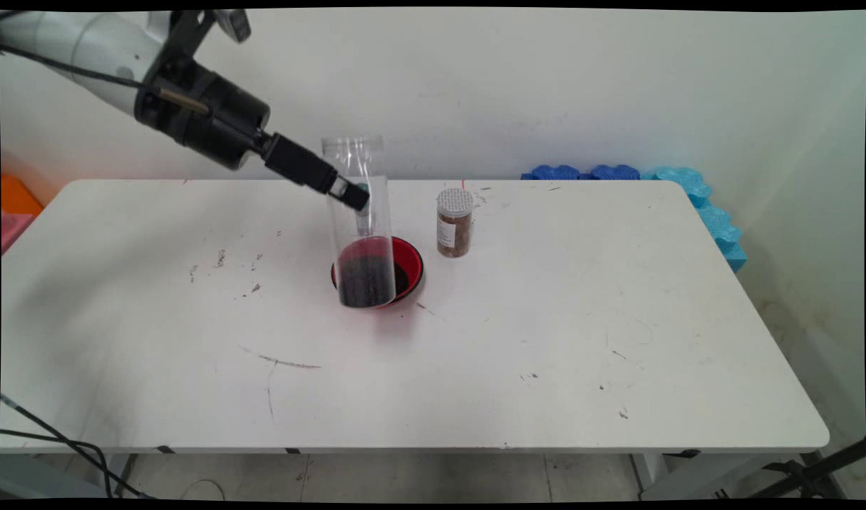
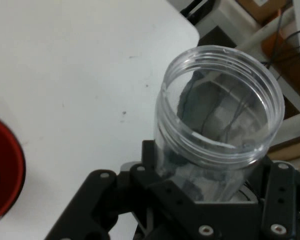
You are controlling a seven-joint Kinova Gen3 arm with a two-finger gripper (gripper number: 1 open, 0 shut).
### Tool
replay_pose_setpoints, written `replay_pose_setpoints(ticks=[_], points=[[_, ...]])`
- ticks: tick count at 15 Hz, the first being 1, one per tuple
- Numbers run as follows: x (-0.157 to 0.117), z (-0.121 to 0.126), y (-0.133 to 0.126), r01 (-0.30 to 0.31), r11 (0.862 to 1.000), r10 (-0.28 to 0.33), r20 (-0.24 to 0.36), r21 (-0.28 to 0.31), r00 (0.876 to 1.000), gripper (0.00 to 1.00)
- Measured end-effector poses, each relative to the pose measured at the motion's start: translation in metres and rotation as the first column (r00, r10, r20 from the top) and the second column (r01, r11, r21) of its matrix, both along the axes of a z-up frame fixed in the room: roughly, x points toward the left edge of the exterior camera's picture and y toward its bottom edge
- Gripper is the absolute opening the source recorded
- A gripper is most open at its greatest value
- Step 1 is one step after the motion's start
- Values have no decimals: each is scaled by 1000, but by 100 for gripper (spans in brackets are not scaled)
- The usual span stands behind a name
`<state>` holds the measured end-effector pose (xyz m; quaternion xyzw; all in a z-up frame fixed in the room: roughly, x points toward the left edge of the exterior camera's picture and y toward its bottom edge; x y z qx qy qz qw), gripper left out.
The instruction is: Pour the black seasoning powder in the red bowl
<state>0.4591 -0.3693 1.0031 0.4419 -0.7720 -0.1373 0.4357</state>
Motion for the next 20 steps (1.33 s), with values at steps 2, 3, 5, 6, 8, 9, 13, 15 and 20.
replay_pose_setpoints(ticks=[2,3,5,6,8,9,13,15,20], points=[[4,-11,-1,-35,998,34,8,54,999,0],[6,-17,-2,-52,995,52,9,83,999,0],[8,-27,-3,-82,988,82,10,129,997,0],[9,-31,-4,-96,984,96,9,149,995,0],[10,-41,-6,-139,969,141,3,204,990,0],[11,-46,-7,-160,959,164,2,232,986,0],[14,-67,-9,-238,910,253,2,340,968,0],[15,-76,-10,-271,876,293,7,398,956,0],[14,-93,-12,-286,837,314,20,467,949,0]])
